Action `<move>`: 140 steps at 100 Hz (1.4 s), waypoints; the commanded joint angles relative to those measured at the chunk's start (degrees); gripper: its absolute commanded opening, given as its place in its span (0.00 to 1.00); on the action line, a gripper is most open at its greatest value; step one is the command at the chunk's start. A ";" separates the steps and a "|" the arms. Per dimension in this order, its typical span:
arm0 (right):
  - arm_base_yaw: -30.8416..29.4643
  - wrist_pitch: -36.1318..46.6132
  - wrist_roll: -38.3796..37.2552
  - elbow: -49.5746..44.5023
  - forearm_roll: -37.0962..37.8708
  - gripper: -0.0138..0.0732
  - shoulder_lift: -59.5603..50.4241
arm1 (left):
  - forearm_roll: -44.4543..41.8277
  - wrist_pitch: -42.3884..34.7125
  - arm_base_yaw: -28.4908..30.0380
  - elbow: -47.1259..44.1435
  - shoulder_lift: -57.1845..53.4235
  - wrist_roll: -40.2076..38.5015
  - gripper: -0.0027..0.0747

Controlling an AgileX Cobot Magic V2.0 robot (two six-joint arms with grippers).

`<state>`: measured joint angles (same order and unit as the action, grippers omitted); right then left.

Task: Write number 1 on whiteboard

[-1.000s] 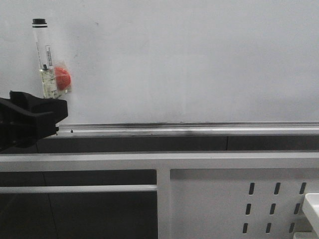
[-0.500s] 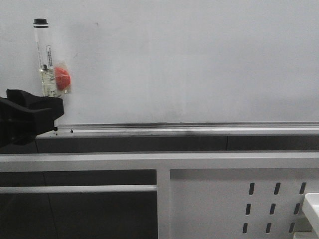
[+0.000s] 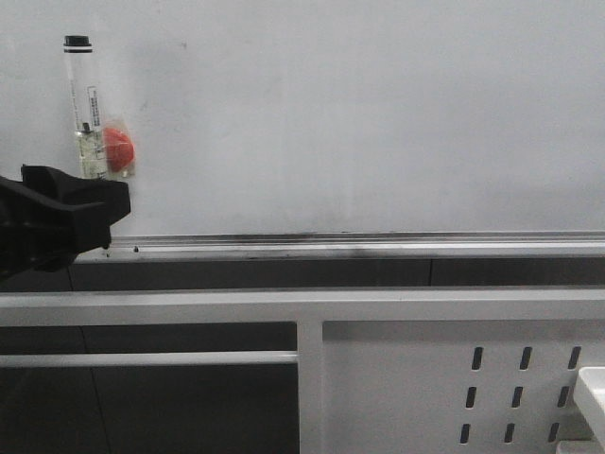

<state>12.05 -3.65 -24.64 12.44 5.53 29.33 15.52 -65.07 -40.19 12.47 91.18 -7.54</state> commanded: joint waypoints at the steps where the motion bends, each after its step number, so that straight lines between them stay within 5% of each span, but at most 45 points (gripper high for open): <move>1: -0.03 4.48 0.11 1.89 0.83 0.08 0.70 | -0.28 -12.84 -0.44 1.77 -0.60 -0.35 0.42; 31: -0.03 4.48 0.11 1.89 0.83 0.08 0.70 | -0.70 -12.84 -0.44 2.19 0.67 -0.35 0.40; 53: -0.03 4.34 0.11 1.89 0.83 0.08 0.70 | -0.70 -12.84 -0.33 2.19 0.67 -0.35 0.01; 81: 1.38 1.27 0.11 4.38 2.93 0.08 0.70 | -6.50 -12.71 -0.33 0.88 0.56 1.90 0.01; 110: 18.07 -4.90 3.91 12.50 12.21 0.08 1.00 | -23.70 -4.61 -0.33 0.17 -1.41 3.98 0.01; 140: 39.42 -13.07 11.67 19.69 14.90 0.09 7.06 | -36.86 20.45 -0.94 4.70 -11.61 3.17 0.01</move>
<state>47.35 -18.34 -14.44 28.92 17.69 33.77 -16.51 -48.78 -40.28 14.27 83.79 -3.72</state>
